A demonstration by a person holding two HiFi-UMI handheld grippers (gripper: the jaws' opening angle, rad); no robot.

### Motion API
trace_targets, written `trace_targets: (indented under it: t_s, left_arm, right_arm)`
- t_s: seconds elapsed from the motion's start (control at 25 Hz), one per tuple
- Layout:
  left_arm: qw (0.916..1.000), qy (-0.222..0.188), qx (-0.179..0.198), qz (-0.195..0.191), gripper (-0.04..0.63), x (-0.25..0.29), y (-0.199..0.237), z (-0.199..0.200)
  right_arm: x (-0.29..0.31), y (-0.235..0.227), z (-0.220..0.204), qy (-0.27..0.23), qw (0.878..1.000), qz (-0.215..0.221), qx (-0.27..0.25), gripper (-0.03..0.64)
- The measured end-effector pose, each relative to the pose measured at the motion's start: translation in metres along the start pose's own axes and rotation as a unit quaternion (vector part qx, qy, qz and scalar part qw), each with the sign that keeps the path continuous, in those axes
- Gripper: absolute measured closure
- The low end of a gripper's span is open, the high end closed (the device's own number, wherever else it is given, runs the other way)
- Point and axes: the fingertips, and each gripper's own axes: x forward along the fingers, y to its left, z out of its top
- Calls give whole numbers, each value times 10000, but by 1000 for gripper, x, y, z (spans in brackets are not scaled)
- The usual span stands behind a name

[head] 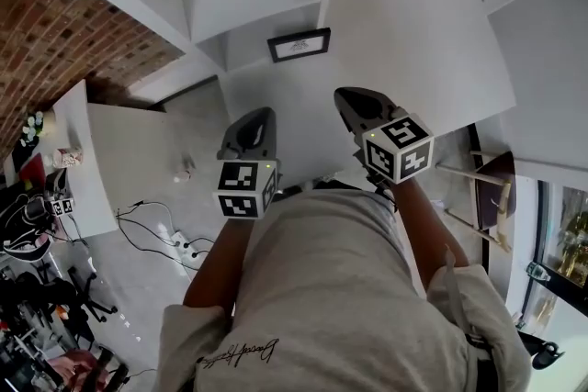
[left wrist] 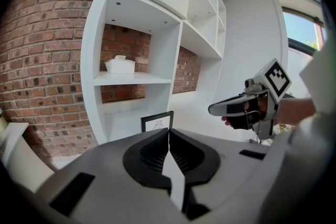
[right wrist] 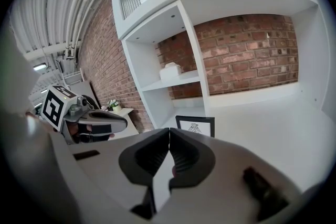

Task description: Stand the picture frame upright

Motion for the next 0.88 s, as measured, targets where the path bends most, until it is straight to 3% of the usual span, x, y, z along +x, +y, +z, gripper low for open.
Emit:
trace_targets:
  t_s: [0.88]
  left_arm:
    - [9998, -144, 61, 89, 577, -9, 11, 12]
  right_arm:
    - [11, 26, 4, -97, 9995, 309, 40, 589]
